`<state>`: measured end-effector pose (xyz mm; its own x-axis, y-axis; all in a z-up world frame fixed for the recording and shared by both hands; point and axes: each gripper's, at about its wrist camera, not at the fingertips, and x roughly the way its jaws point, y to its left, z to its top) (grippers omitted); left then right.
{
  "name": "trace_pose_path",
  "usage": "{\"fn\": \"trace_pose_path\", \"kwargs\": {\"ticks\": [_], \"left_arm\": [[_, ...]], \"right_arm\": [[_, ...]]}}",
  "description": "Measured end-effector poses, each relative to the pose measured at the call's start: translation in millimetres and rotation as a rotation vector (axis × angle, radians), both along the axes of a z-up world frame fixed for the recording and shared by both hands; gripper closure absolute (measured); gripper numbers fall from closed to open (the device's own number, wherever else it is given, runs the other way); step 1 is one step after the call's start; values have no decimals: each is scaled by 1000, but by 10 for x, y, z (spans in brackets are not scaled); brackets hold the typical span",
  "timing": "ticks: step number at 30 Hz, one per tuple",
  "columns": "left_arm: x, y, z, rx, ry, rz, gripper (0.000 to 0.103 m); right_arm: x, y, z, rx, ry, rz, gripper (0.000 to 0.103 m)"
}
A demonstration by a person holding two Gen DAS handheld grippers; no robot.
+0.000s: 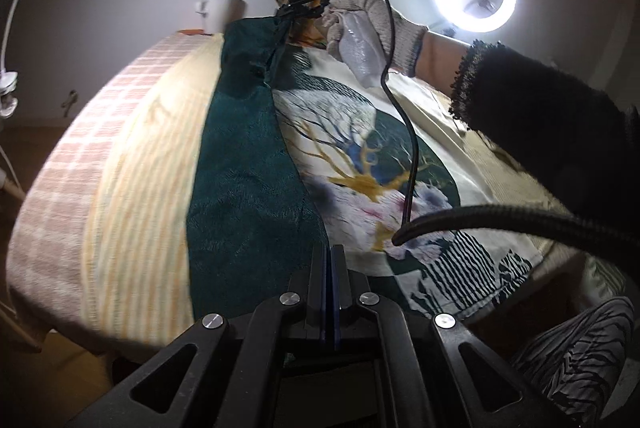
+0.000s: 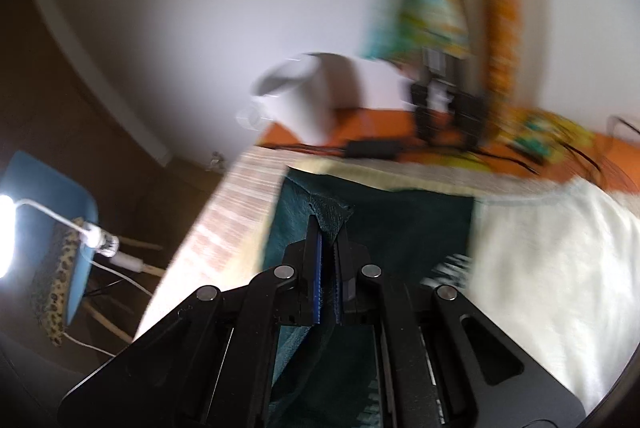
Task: Fold small clothes
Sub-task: 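Lift and fold the green side over toward the shirt's middle with both grippers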
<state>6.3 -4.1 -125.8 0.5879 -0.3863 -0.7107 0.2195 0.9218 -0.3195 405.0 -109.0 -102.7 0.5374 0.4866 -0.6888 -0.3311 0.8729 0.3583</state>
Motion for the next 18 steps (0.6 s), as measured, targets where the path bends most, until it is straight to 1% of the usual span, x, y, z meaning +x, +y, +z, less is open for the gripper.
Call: {"fn": "trace_pose_path", "kwargs": {"ticks": [3, 6, 8, 12, 18], "left_arm": [[18, -191, -64, 7, 19, -30, 103], [68, -294, -92, 11, 34, -50, 103], [75, -348, -91, 13, 35, -56, 103], [112, -407, -82, -11, 42, -65, 103], [126, -548, -160, -2, 64, -105, 103]], "right_arm": [[40, -224, -130, -17, 29, -45, 97], [86, -343, -182, -25, 26, -55, 97], [109, -362, -188, -31, 20, -55, 97], [140, -378, -225, -56, 8, -56, 97], [152, -346, -385, -138, 20, -60, 97]]}}
